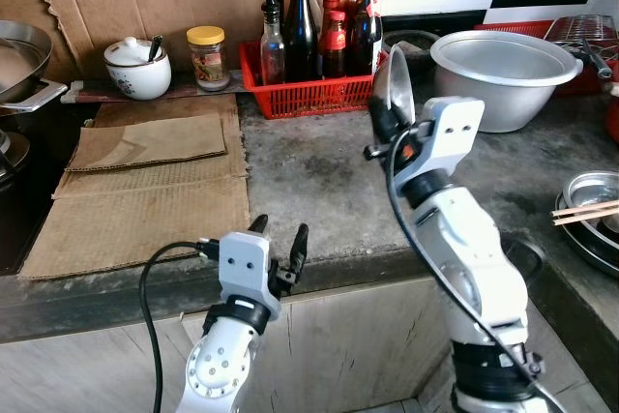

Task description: Kitchen organization

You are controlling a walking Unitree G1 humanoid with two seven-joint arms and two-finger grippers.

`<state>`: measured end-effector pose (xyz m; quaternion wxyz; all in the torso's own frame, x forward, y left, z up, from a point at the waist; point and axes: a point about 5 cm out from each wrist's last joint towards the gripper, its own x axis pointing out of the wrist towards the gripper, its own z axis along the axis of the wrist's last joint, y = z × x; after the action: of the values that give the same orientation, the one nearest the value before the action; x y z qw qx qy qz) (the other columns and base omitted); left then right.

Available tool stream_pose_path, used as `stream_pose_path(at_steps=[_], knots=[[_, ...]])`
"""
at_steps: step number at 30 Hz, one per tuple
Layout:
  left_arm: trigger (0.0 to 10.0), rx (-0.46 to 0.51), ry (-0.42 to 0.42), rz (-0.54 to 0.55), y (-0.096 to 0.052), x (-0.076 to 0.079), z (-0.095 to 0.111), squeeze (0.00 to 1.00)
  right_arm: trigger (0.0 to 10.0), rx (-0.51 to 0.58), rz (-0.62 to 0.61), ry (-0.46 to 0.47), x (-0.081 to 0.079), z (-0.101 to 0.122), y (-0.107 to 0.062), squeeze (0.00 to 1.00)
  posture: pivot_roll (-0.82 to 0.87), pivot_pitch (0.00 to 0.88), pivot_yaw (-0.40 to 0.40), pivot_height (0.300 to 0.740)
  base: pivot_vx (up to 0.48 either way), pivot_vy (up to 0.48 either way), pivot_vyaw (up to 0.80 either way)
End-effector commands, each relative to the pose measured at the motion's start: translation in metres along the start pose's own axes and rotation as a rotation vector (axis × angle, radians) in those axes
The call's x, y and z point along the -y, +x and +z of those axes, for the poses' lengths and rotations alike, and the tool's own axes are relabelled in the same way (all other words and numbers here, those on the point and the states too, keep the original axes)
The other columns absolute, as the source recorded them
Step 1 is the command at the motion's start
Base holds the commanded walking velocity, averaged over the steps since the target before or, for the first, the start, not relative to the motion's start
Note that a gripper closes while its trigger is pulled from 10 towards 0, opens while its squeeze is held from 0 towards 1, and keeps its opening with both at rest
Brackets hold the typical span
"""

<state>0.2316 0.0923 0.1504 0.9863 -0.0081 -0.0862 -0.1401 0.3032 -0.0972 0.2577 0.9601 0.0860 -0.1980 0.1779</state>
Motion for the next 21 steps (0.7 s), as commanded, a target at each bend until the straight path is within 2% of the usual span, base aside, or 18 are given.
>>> stream_pose_path(at_steps=[1,4,21], knots=[[10.0,0.01,0.001,-0.002,0.0003,-0.0005,0.0019,0.0,0.0,0.08,0.005,-0.008,-0.0046,0.0141,-0.0002,0.0,0.11,0.025,-0.027,0.74,0.0,0.0,0.0],[10.0,0.006,0.003,-0.001,-0.001,-0.0011,0.0009,0.0,0.0,0.103,-0.006,-0.001,-0.0038,0.0171,0.0005,0.0,0.11,0.026,-0.027,0.74,-0.081,0.0,0.0],[10.0,-0.01,0.017,-0.017,-0.0009,-0.0006,-0.0016,0.0,0.0,0.08,-0.01,0.006,-0.0046,0.0103,-0.0041,0.0,0.11,0.033,-0.02,0.74,-0.284,0.0,0.0]])
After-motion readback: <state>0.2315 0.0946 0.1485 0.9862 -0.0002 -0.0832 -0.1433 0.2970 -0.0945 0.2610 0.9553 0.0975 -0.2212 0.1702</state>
